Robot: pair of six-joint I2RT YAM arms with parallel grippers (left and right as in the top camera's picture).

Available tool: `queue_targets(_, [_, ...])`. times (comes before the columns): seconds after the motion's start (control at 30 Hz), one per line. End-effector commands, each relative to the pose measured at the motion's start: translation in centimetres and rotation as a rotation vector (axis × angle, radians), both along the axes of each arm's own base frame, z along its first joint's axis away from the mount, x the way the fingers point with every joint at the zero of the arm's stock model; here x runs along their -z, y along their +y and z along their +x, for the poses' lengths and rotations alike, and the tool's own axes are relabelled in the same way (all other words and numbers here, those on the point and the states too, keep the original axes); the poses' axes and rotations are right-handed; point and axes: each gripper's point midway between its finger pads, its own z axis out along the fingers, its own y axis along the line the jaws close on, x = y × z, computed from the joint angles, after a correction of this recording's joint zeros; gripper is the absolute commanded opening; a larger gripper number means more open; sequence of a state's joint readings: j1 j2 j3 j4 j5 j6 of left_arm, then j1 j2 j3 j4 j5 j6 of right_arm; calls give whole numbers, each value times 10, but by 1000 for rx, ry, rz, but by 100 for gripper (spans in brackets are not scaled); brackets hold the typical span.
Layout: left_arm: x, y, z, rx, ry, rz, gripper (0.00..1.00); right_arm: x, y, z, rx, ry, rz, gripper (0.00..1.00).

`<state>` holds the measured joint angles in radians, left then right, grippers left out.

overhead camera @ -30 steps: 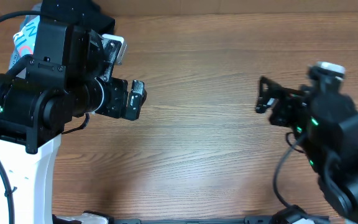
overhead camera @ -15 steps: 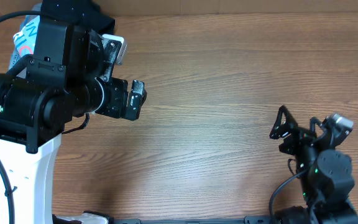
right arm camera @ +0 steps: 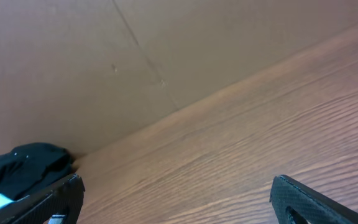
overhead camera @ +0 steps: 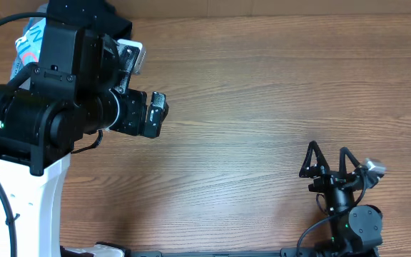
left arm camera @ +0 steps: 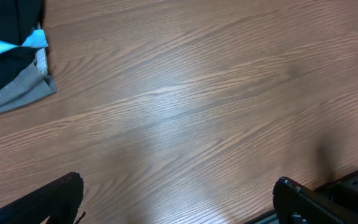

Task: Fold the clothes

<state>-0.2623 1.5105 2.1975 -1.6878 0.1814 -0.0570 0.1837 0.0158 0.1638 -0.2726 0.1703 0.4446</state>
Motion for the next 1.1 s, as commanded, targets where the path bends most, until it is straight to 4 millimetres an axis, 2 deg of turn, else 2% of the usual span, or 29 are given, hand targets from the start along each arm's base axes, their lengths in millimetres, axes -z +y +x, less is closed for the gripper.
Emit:
queue_targets(0.0, [3, -1, 1, -13, 13, 1, 100, 14, 7, 3, -39, 8, 2, 100])
queue_targets(0.1, [3, -1, 1, -13, 13, 1, 100, 31, 11, 6, -58, 32, -1, 100])
queue_targets(1.07, [3, -1, 1, -14, 13, 1, 100, 28, 12, 7, -61, 10, 2, 100])
